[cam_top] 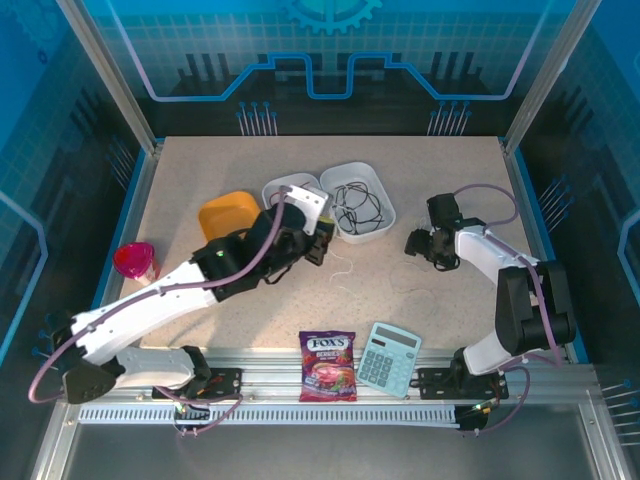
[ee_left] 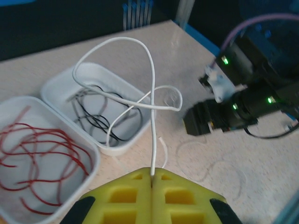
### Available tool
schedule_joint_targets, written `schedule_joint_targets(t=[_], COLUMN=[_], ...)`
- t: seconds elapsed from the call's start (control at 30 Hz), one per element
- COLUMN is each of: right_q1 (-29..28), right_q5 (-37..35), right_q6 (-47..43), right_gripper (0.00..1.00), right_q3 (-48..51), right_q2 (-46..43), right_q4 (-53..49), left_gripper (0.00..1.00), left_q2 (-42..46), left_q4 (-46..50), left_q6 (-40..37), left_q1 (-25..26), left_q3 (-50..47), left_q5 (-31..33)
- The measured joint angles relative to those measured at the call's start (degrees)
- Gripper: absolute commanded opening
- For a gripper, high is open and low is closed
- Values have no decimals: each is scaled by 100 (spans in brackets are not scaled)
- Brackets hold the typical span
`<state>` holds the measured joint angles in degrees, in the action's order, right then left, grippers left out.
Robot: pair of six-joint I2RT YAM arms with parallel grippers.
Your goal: Untangle the cables
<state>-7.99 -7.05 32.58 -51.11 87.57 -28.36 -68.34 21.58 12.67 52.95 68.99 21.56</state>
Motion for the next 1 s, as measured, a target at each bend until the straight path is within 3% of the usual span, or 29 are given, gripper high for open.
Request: schedule_joint_targets(t=[0.13, 0.47, 0.73, 1.0], right_q1=[-11, -90, -184, -258], right_q5=[0, 4, 2, 0], right_q6=[2, -2, 0, 0], right_gripper=[74, 71, 71, 71], right_q3=[0, 0, 0, -2], right_q2=[0, -2, -44, -57], right_q4=[13, 20, 15, 13], left_gripper=[0, 0, 0, 0], left_q2=[498, 925, 490, -304], left_q4=[15, 37, -61, -35], left_q6=[-221, -531, -824, -704], left_q1=[-334, -1731, -2636, -3324], left_q3=[-98, -160, -170, -323], left_q5=[527, 1366, 1928, 1893])
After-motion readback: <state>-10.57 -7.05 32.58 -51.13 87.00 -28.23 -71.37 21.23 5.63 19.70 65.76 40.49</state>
